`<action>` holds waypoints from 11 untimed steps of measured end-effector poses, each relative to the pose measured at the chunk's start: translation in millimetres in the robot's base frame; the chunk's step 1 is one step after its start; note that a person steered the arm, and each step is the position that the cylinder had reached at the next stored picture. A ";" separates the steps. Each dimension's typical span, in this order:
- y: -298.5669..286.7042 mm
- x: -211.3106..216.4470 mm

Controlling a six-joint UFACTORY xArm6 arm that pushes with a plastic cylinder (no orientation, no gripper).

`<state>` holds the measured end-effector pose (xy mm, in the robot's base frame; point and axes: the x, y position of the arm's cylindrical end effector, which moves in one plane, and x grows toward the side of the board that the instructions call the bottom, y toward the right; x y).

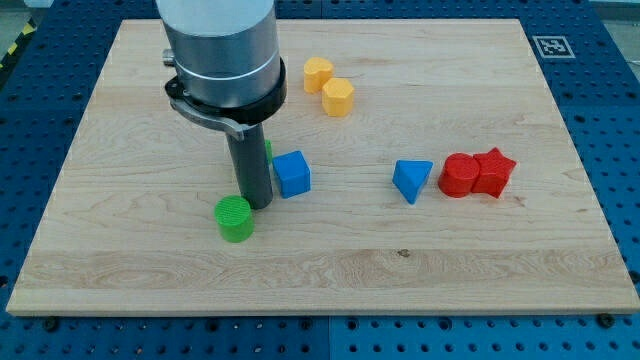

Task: Move the cube towards the triangle

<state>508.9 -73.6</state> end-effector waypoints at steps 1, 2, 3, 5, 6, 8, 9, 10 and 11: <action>-11.2 -0.2; 0.6 -11.9; 26.7 -21.0; 26.2 -28.8; 23.5 -43.4; 56.9 -21.2; 50.2 -32.0; 45.6 -63.3; 71.4 -18.6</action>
